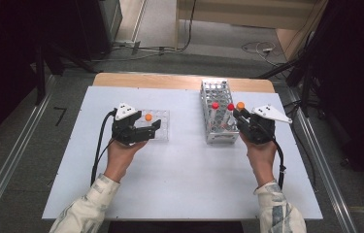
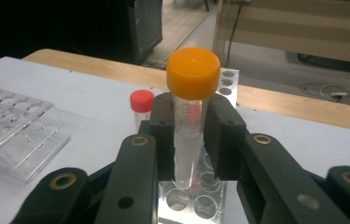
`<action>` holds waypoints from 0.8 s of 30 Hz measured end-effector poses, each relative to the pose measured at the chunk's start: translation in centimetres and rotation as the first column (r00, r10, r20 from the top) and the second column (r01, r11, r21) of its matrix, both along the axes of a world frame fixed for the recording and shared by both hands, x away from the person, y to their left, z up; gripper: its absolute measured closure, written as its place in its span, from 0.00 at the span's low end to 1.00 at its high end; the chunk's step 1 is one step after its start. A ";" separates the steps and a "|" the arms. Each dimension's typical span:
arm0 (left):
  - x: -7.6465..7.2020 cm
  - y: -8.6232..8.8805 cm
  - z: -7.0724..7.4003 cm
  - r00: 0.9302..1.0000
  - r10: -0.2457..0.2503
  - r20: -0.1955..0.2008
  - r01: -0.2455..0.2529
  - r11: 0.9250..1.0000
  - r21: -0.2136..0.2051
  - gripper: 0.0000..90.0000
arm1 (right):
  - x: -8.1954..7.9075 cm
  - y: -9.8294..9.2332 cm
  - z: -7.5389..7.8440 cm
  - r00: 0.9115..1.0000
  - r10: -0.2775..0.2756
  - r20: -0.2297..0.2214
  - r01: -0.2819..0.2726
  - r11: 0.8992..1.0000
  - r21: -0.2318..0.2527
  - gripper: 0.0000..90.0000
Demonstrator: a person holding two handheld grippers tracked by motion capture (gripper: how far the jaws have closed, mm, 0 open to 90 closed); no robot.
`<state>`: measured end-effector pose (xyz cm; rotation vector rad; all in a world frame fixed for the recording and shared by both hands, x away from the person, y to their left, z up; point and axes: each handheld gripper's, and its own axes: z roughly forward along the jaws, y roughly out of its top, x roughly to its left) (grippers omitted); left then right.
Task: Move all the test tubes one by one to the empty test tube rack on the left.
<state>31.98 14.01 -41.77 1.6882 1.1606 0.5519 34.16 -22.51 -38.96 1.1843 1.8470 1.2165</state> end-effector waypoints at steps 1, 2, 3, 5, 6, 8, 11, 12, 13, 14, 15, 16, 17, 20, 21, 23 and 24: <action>0.0 0.0 0.0 1.000 0.001 0.000 -0.001 1.000 0.001 0.23 | -0.1 0.2 -0.1 1.000 0.003 -0.004 -0.003 1.000 0.000 0.80; 0.0 0.0 0.0 1.000 0.002 0.000 -0.002 1.000 0.002 0.22 | -0.1 0.4 -0.2 1.000 0.011 -0.010 -0.011 1.000 -0.001 0.80; 0.0 0.0 0.0 1.000 0.002 0.000 -0.002 1.000 0.002 0.22 | -0.2 0.6 -0.3 1.000 0.020 -0.013 -0.020 1.000 -0.003 0.80; 0.0 0.1 0.0 1.000 0.001 0.002 -0.001 1.000 0.003 0.21 | -0.3 1.0 -0.4 0.999 0.035 -0.019 -0.035 0.999 -0.005 0.80; -0.1 0.1 0.1 1.000 0.001 0.003 -0.001 1.000 0.003 0.21 | -0.4 1.2 -0.4 0.999 0.043 -0.021 -0.043 0.999 -0.004 0.80; -0.1 0.0 0.1 1.000 0.000 0.004 0.000 1.000 0.004 0.20 | -0.5 1.6 -0.4 0.998 0.061 -0.021 -0.061 0.998 0.000 0.80; -0.2 0.0 0.1 1.000 -0.001 0.006 0.001 1.000 0.000 0.20 | -0.8 2.2 -0.3 0.996 0.086 -0.024 -0.086 0.996 0.001 0.80; -0.2 -0.1 0.2 1.000 -0.001 0.007 0.001 1.000 -0.001 0.20 | -0.9 2.4 -0.3 0.995 0.095 -0.025 -0.095 0.995 0.005 0.80; -0.2 -0.1 0.2 1.000 -0.001 0.008 0.001 1.000 -0.003 0.20 | -1.0 2.6 -0.3 0.994 0.105 -0.029 -0.105 0.994 0.011 0.80; -0.2 -0.1 0.2 1.000 -0.002 0.009 0.002 1.000 -0.004 0.20 | -1.1 2.9 -0.3 0.993 0.116 -0.029 -0.115 0.993 0.013 0.80; -0.3 -0.1 0.2 1.000 -0.004 0.010 0.004 1.000 -0.002 0.20 | -1.2 3.2 -0.3 0.991 0.128 -0.031 -0.127 0.992 0.014 0.80; -0.3 -0.2 0.2 1.000 -0.004 0.009 0.004 1.000 0.001 0.20 | -1.3 3.5 -0.4 0.990 0.139 -0.036 -0.138 0.990 0.014 0.80; -0.3 -0.2 0.3 1.000 -0.007 0.010 0.007 1.000 0.001 0.20 | -1.4 3.8 -0.5 0.988 0.149 -0.038 -0.149 0.989 0.014 0.80; -0.3 -0.3 0.3 1.000 -0.009 0.011 0.009 1.000 0.003 0.20 | -1.6 4.9 -0.8 0.982 0.181 -0.047 -0.181 0.984 0.005 0.80; -0.3 -0.3 0.3 1.000 -0.010 0.010 0.010 1.000 0.003 0.20 | -1.7 5.2 -0.9 0.981 0.188 -0.051 -0.189 0.982 0.002 0.80; -0.3 -0.3 0.3 1.000 -0.010 0.010 0.010 1.000 0.003 0.20 | -1.8 5.8 -1.1 0.976 0.208 -0.057 -0.209 0.978 0.002 0.80; -0.3 -0.3 0.3 1.000 -0.010 0.009 0.010 1.000 0.003 0.20 | -1.9 6.1 -1.2 0.974 0.217 -0.060 -0.217 0.976 0.000 0.80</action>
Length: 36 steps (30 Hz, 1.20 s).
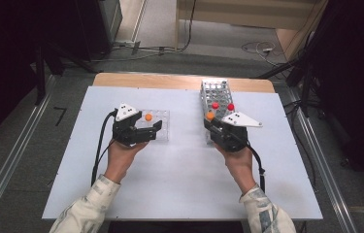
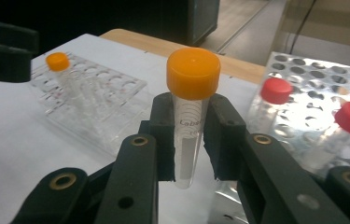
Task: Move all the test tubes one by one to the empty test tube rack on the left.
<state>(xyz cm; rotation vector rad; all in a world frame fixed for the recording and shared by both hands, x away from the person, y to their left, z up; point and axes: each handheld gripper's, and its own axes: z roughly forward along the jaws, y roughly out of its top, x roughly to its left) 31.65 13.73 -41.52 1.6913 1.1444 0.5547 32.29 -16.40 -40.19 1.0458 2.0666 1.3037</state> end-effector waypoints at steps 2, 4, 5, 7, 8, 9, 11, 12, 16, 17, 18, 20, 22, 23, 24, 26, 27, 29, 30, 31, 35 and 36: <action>0.0 0.0 0.0 1.000 0.000 0.000 0.000 1.000 -0.001 0.20 | -0.1 0.6 -0.2 1.000 0.012 -0.006 -0.012 1.000 -0.007 0.80; 0.0 0.0 0.0 1.000 0.000 0.000 0.000 1.000 -0.002 0.20 | -0.2 1.1 -0.5 1.000 0.028 -0.014 -0.028 1.000 -0.010 0.80; -0.1 -0.1 0.0 1.000 -0.001 0.001 0.001 1.000 -0.001 0.20 | -0.2 1.4 -0.6 0.999 0.033 -0.016 -0.034 0.999 -0.014 0.80; -0.1 -0.1 0.1 1.000 -0.005 -0.002 0.005 1.000 -0.003 0.20 | -0.2 2.0 -0.9 0.999 0.047 -0.025 -0.047 0.999 -0.020 0.80; -0.1 -0.2 0.1 1.000 -0.007 -0.001 0.007 1.000 -0.003 0.21 | -0.3 2.3 -1.0 0.998 0.055 -0.029 -0.055 0.998 -0.024 0.80; -0.2 -0.2 0.1 1.000 -0.008 0.000 0.008 1.000 -0.004 0.21 | -0.3 2.6 -1.2 0.998 0.060 -0.031 -0.061 0.998 -0.032 0.80; -0.3 -0.3 0.2 1.000 -0.013 0.001 0.013 1.000 -0.008 0.21 | -0.3 3.2 -1.4 0.997 0.072 -0.033 -0.073 0.997 -0.039 0.80; -0.3 -0.3 0.2 1.000 -0.016 0.001 0.016 1.000 -0.005 0.21 | -0.3 3.5 -1.5 0.997 0.074 -0.035 -0.076 0.996 -0.041 0.80; -0.5 -0.6 0.4 1.000 -0.026 0.004 0.026 1.000 -0.010 0.21 | -0.2 4.7 -2.0 0.994 0.095 -0.047 -0.097 0.994 -0.052 0.80; -0.6 -0.6 0.4 1.000 -0.031 0.004 0.031 0.999 -0.013 0.21 | -0.2 5.0 -2.1 0.994 0.098 -0.053 -0.101 0.994 -0.053 0.80; -0.6 -0.7 0.4 0.999 -0.036 0.002 0.036 0.999 -0.013 0.21 | -0.2 5.3 -2.3 0.993 0.106 -0.056 -0.109 0.993 -0.053 0.80; -0.7 -0.8 0.4 0.999 -0.045 -0.001 0.045 0.999 -0.016 0.22 | -0.3 6.0 -2.5 0.991 0.114 -0.063 -0.118 0.991 -0.057 0.80; -0.7 -0.9 0.4 0.999 -0.054 -0.001 0.054 0.998 -0.019 0.23 | -0.3 6.7 -2.6 0.990 0.124 -0.063 -0.128 0.990 -0.059 0.80; -0.7 -1.0 0.4 0.998 -0.059 0.000 0.059 0.998 -0.017 0.23 | -0.3 7.1 -2.7 0.990 0.129 -0.065 -0.133 0.989 -0.059 0.80; -0.8 -1.0 0.4 0.998 -0.063 -0.001 0.063 0.998 -0.019 0.23 | -0.3 7.4 -2.8 0.989 0.132 -0.066 -0.136 0.989 -0.057 0.80; -0.8 -1.1 0.4 0.997 -0.073 -0.005 0.073 0.997 -0.021 0.25 | -0.3 7.9 -2.9 0.988 0.135 -0.074 -0.140 0.989 -0.057 0.80; -0.8 -1.2 0.4 0.997 -0.083 -0.005 0.083 0.996 -0.022 0.26 | -0.2 8.1 -3.0 0.987 0.140 -0.072 -0.144 0.988 -0.056 0.80; -0.8 -1.3 0.3 0.996 -0.093 -0.007 0.093 0.995 -0.022 0.28 | -0.2 8.6 -3.2 0.986 0.146 -0.083 -0.150 0.987 -0.054 0.80; -0.8 -1.3 0.3 0.995 -0.101 -0.008 0.101 0.995 -0.021 0.29 | -0.1 8.9 -3.3 0.985 0.151 -0.085 -0.156 0.986 -0.051 0.80; -0.8 -1.4 0.3 0.994 -0.110 -0.010 0.110 0.994 -0.023 0.31 | -0.1 9.1 -3.4 0.984 0.155 -0.086 -0.160 0.986 -0.053 0.80; -0.8 -1.5 0.1 0.990 -0.139 -0.020 0.139 0.990 -0.021 0.41 | -0.1 10.2 -3.5 0.982 0.166 -0.094 -0.170 0.985 -0.041 0.80; -0.8 -1.5 0.1 0.989 -0.149 -0.021 0.148 0.989 -0.021 0.44 | -0.2 10.5 -3.5 0.981 0.173 -0.091 -0.178 0.983 -0.043 0.80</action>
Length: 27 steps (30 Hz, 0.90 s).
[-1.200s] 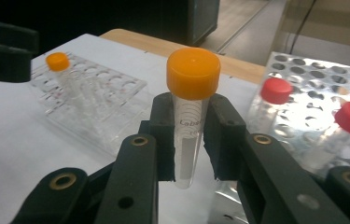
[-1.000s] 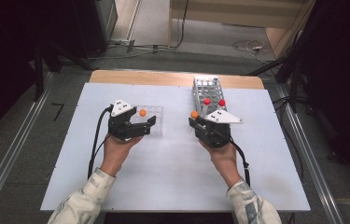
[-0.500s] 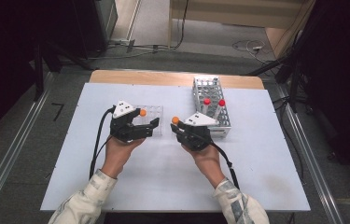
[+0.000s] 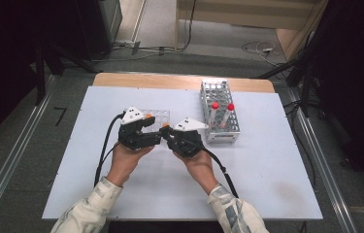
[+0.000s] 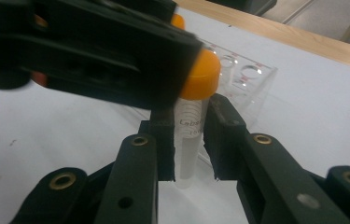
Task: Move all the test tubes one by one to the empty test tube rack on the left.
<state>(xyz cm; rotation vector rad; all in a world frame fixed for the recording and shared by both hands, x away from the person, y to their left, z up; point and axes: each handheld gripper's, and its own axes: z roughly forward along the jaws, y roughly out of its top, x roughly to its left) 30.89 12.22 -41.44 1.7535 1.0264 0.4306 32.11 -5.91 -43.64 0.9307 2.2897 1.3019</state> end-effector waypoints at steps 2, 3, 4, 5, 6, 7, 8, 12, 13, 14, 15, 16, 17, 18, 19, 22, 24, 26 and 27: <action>0.0 0.0 0.0 1.000 -0.010 -0.003 0.010 1.000 0.002 0.51 | -0.1 0.4 0.1 1.000 0.011 0.002 -0.011 1.000 0.004 0.80; 0.0 0.1 -0.1 1.000 -0.014 -0.006 0.014 1.000 0.001 0.55 | -0.1 0.6 0.1 1.000 0.014 0.003 -0.014 1.000 0.002 0.80; 0.0 0.1 -0.1 1.000 -0.019 -0.008 0.019 1.000 -0.001 0.58 | -0.2 0.7 0.2 1.000 0.017 0.006 -0.017 1.000 0.005 0.80; 0.0 0.1 -0.1 1.000 -0.020 -0.009 0.020 1.000 -0.001 0.62 | -0.2 0.8 0.2 1.000 0.018 0.006 -0.018 1.000 0.004 0.80; 0.0 0.2 -0.1 1.000 -0.017 -0.009 0.017 1.000 -0.005 0.65 | -0.2 0.9 0.2 1.000 0.018 0.005 -0.018 1.000 0.006 0.80; 0.0 0.2 -0.1 1.000 -0.017 -0.010 0.017 1.000 -0.010 0.68 | -0.3 0.9 0.2 1.000 0.018 0.006 -0.019 1.000 0.006 0.80; 0.0 0.3 0.0 1.000 -0.022 -0.012 0.022 1.000 -0.014 0.70 | -0.2 0.9 0.2 1.000 0.018 0.007 -0.018 1.000 0.007 0.80; -0.1 0.2 0.0 1.000 -0.025 -0.006 0.025 1.000 -0.012 0.76 | -0.2 1.0 0.2 1.000 0.017 0.007 -0.017 1.000 0.007 0.79; 0.0 0.2 0.0 1.000 -0.026 -0.007 0.026 1.000 -0.011 0.77 | -0.2 0.9 0.2 1.000 0.018 0.005 -0.018 1.000 0.007 0.79; 0.0 0.2 0.0 1.000 -0.026 -0.009 0.026 1.000 -0.011 0.77 | -0.2 0.9 0.2 1.000 0.019 0.005 -0.019 1.000 0.005 0.78; 0.0 0.2 0.0 1.000 -0.025 -0.008 0.025 1.000 -0.010 0.77 | -0.2 0.9 0.2 1.000 0.021 0.006 -0.021 1.000 0.006 0.74; 0.0 0.3 0.1 1.000 -0.022 -0.006 0.022 1.000 -0.008 0.78 | -0.2 0.9 0.3 1.000 0.028 0.002 -0.028 1.000 0.008 0.67; -0.1 0.3 0.1 1.000 -0.021 -0.005 0.021 1.000 -0.012 0.78 | -0.2 0.9 0.3 0.999 0.038 -0.004 -0.038 0.999 0.011 0.62; -0.1 0.4 0.2 1.000 -0.018 -0.001 0.018 1.000 -0.013 0.78 | -0.2 0.8 0.3 0.999 0.044 -0.003 -0.044 0.999 0.009 0.58; -0.1 0.5 0.3 1.000 -0.012 0.000 0.012 1.000 -0.017 0.78 | -0.2 0.8 0.3 0.999 0.048 -0.004 -0.048 0.999 0.004 0.54; 0.0 1.1 0.5 1.000 0.003 -0.001 -0.003 1.000 -0.021 0.78 | -0.3 0.4 0.4 0.998 0.059 -0.006 -0.059 0.998 -0.015 0.46; 0.0 1.4 0.6 1.000 0.017 0.000 -0.017 1.000 -0.021 0.78 | -0.4 0.0 0.5 0.998 0.059 0.003 -0.059 0.998 -0.016 0.43; 0.0 1.7 0.8 1.000 0.029 0.003 -0.029 0.999 -0.016 0.78 | -0.5 -0.6 0.7 0.999 0.051 0.005 -0.051 0.999 -0.006 0.42; 0.0 1.8 0.9 0.999 0.036 0.006 -0.035 0.999 -0.014 0.78 | -0.6 -1.0 0.8 0.999 0.045 0.009 -0.045 0.999 -0.001 0.42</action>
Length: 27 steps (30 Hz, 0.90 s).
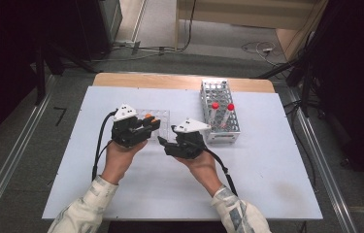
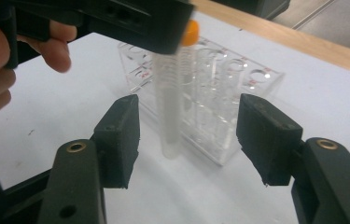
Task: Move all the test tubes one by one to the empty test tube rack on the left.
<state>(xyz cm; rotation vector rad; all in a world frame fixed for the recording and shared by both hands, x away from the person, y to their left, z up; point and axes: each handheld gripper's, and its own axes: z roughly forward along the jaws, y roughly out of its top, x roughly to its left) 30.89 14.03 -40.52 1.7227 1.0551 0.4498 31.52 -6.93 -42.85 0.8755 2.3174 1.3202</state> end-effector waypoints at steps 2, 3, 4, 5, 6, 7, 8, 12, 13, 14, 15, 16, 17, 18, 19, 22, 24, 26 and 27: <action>0.0 0.3 0.3 1.000 0.009 0.003 -0.009 1.000 0.001 0.78 | 0.0 -0.7 0.2 1.000 -0.005 0.004 0.005 1.000 0.006 0.41; 0.0 0.5 0.4 1.000 0.011 0.004 -0.011 1.000 0.004 0.78 | -0.1 -1.0 0.2 1.000 -0.012 0.009 0.012 1.000 0.004 0.41; 0.0 0.7 0.6 1.000 0.016 0.007 -0.016 1.000 0.001 0.78 | -0.1 -1.4 0.3 1.000 -0.016 0.011 0.016 1.000 0.001 0.41; 0.0 0.8 0.8 1.000 0.020 0.008 -0.020 1.000 -0.004 0.78 | -0.1 -1.7 0.4 1.000 -0.021 0.010 0.021 1.000 0.000 0.41; 0.0 1.1 1.0 1.000 0.023 0.012 -0.023 1.000 -0.002 0.78 | -0.1 -2.1 0.4 1.000 -0.025 0.012 0.025 1.000 0.001 0.41; 0.0 1.3 1.2 0.999 0.030 0.015 -0.030 1.000 -0.001 0.78 | -0.1 -2.4 0.5 0.999 -0.029 0.015 0.029 1.000 -0.001 0.41; 0.0 1.5 1.4 0.999 0.038 0.018 -0.038 0.999 0.001 0.78 | -0.1 -2.8 0.5 0.999 -0.036 0.016 0.036 0.999 0.000 0.41; 0.1 2.6 2.2 0.997 0.065 0.030 -0.064 0.998 -0.019 0.78 | 0.0 -3.9 0.5 0.998 -0.056 0.014 0.056 0.998 0.000 0.41; 0.2 2.8 2.4 0.997 0.073 0.034 -0.073 0.997 -0.019 0.78 | 0.0 -4.1 0.5 0.998 -0.059 0.014 0.059 0.998 0.000 0.41; 0.2 3.0 2.6 0.996 0.080 0.041 -0.079 0.997 -0.020 0.78 | 0.1 -4.3 0.5 0.998 -0.064 0.013 0.064 0.998 0.000 0.42; 0.2 3.1 2.8 0.995 0.086 0.046 -0.085 0.996 -0.021 0.78 | 0.1 -4.5 0.5 0.998 -0.068 0.014 0.068 0.998 -0.001 0.41; 0.3 3.2 2.9 0.995 0.090 0.052 -0.089 0.996 -0.019 0.78 | 0.2 -4.7 0.5 0.997 -0.072 0.012 0.072 0.997 0.000 0.41; 0.4 3.3 3.0 0.994 0.094 0.056 -0.094 0.996 -0.010 0.78 | 0.2 -4.9 0.5 0.997 -0.075 0.013 0.075 0.997 -0.001 0.41; 0.5 3.3 3.0 0.993 0.098 0.059 -0.098 0.995 -0.007 0.78 | 0.3 -5.0 0.5 0.997 -0.080 0.011 0.080 0.997 0.001 0.41; 0.6 3.3 3.1 0.993 0.102 0.061 -0.102 0.995 0.000 0.78 | 0.3 -5.1 0.5 0.997 -0.082 0.012 0.082 0.997 -0.002 0.41; 1.1 3.2 3.3 0.991 0.113 0.066 -0.114 0.993 0.010 0.78 | 0.4 -5.4 0.6 0.996 -0.092 0.012 0.092 0.996 0.002 0.42; 1.4 3.2 3.4 0.990 0.124 0.071 -0.125 0.992 0.019 0.78 | 0.4 -5.6 0.6 0.996 -0.092 0.016 0.092 0.996 0.003 0.42; 1.7 3.3 3.4 0.988 0.137 0.074 -0.140 0.990 0.025 0.78 | 0.5 -5.7 0.7 0.995 -0.096 0.017 0.096 0.995 0.003 0.42; 1.8 3.3 3.3 0.987 0.143 0.076 -0.145 0.989 0.031 0.78 | 0.5 -5.7 0.6 0.995 -0.097 0.015 0.097 0.995 0.004 0.42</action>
